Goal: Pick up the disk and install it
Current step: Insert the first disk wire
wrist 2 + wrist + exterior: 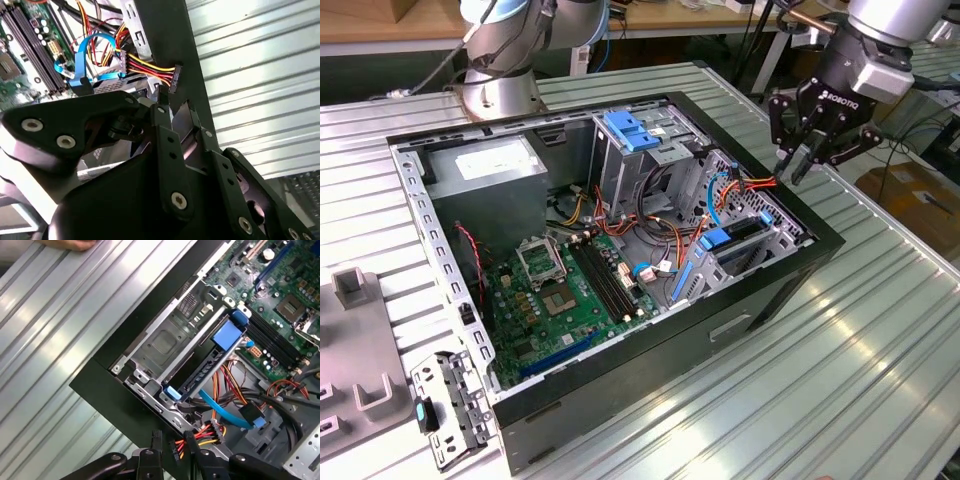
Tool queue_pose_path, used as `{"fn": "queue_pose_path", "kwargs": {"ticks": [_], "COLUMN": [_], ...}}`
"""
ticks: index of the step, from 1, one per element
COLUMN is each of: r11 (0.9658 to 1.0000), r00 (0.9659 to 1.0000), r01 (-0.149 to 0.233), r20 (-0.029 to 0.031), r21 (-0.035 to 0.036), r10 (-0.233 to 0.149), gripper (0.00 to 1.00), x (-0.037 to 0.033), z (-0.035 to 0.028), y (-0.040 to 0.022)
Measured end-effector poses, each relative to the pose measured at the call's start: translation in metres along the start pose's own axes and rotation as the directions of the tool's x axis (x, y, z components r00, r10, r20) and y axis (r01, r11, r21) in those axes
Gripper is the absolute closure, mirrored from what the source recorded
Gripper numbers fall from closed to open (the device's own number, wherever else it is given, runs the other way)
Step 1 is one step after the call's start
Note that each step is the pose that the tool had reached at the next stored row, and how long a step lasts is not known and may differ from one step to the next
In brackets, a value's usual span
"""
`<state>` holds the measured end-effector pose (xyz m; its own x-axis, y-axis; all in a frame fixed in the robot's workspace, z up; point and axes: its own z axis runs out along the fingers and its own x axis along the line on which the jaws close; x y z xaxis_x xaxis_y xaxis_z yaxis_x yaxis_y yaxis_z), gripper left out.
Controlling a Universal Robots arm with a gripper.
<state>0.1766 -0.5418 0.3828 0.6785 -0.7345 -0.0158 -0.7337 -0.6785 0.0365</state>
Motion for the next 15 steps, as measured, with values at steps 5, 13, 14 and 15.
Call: {"fn": "queue_pose_path", "kwargs": {"ticks": [5, 13, 14, 15], "r11": [0.9980, 0.9939, 0.9925, 0.9908], "r00": [0.9980, 0.9939, 0.9925, 0.9908], "r01": [0.064, 0.110, 0.122, 0.135], "r20": [-0.0029, -0.0046, -0.0048, -0.0054], "r21": [-0.0006, -0.0015, -0.0016, -0.0019], "r10": [-0.064, -0.110, -0.122, -0.135], "gripper": [0.69, 0.69, 0.69, 0.69], "x": [-0.0015, -0.0059, -0.0060, -0.0059], "z": [0.0062, 0.0092, 0.0097, 0.0101], "y": [-0.0019, -0.0108, -0.0110, -0.0112]}}
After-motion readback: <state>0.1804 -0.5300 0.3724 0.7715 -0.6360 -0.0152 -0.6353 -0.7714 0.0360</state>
